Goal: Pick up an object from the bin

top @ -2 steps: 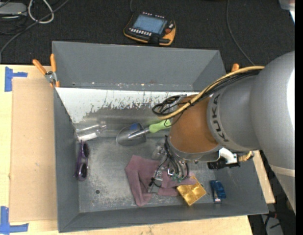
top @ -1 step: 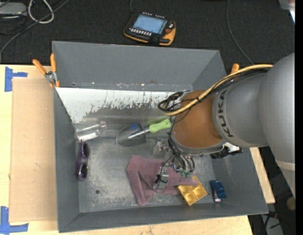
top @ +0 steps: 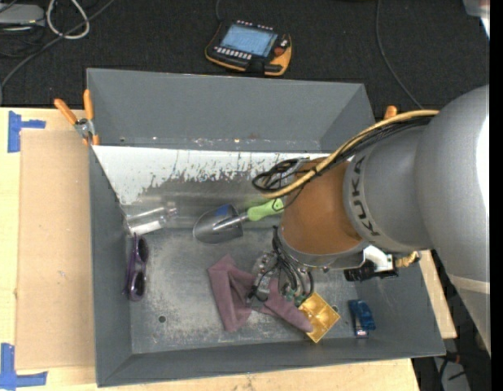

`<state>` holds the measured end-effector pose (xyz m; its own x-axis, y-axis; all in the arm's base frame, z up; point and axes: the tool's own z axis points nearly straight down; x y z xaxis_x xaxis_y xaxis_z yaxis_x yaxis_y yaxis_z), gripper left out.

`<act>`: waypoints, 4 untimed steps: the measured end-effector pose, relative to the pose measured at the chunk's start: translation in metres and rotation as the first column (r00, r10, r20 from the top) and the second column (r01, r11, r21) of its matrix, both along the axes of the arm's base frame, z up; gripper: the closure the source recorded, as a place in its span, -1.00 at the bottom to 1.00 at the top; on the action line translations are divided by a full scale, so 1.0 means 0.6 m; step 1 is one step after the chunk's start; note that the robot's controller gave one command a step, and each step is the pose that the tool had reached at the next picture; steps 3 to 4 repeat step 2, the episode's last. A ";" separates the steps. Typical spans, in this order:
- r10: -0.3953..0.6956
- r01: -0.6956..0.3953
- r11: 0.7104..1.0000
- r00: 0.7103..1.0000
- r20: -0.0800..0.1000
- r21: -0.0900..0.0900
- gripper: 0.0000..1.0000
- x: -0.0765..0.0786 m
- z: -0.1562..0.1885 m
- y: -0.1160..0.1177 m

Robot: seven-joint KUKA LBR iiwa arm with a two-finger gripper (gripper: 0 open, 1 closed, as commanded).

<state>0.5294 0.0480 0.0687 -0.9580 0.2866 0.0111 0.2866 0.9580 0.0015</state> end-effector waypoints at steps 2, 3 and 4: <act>0.001 -0.001 1.000 1.000 -0.008 -0.001 1.00 -0.004 0.061 -0.001; 0.001 -0.001 1.000 1.000 -0.008 -0.001 1.00 -0.004 0.061 -0.001; 0.001 -0.001 1.000 1.000 -0.008 -0.001 1.00 -0.004 0.061 -0.001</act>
Offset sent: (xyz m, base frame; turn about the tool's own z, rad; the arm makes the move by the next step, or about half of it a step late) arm 0.0000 0.0000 0.0717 0.0003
